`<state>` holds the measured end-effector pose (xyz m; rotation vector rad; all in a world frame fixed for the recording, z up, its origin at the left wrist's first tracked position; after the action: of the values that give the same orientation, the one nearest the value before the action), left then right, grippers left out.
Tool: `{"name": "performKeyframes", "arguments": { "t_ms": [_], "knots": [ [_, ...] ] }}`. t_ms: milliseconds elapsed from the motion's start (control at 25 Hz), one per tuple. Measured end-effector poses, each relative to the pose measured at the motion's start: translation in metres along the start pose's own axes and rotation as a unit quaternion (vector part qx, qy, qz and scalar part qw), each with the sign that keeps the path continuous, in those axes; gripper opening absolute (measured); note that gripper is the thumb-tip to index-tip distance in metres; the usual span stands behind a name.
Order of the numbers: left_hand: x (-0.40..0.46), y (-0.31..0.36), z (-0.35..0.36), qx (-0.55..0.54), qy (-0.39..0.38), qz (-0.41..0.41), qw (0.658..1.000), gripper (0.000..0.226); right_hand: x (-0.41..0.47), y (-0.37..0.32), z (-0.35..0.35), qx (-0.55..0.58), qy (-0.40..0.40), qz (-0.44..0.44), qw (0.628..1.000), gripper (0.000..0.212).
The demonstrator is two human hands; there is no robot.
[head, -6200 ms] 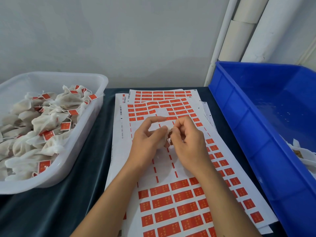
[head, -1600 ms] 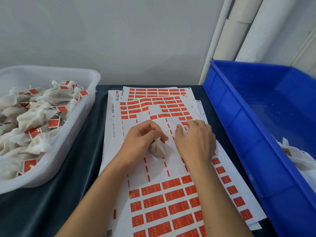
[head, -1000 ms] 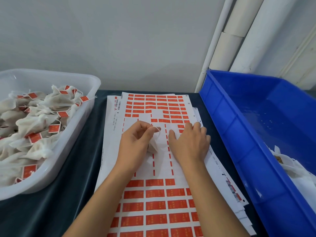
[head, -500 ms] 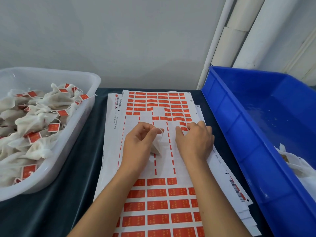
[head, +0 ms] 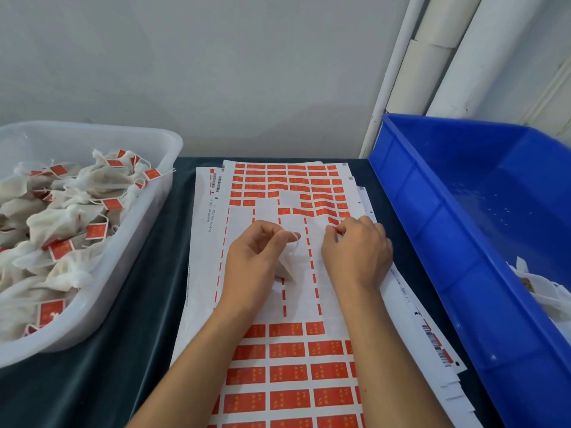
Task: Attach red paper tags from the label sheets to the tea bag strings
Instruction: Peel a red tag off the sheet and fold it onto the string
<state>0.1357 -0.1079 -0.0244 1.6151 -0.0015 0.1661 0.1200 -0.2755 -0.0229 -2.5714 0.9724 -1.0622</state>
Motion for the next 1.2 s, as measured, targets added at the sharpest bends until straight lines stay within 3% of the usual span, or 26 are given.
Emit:
{"name": "performKeyframes", "arguments": {
  "t_ms": [1200],
  "knots": [
    [0.000,0.004,0.001,-0.007,0.000,-0.008,1.000,0.011,0.011,0.014,-0.003,0.043,-0.014,0.017,0.999,0.031]
  ]
}}
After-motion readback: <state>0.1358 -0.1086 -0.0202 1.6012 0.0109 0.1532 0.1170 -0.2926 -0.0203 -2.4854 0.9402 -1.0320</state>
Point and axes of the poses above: each hand's wrist, its own x-axis towards the middle knuckle, its own z-axis out of the palm, y = z × x, the point moved 2 cm from there along x, towards the middle knuckle, and after that the axes turned 14 degrees about y, right-handed, at the moved point
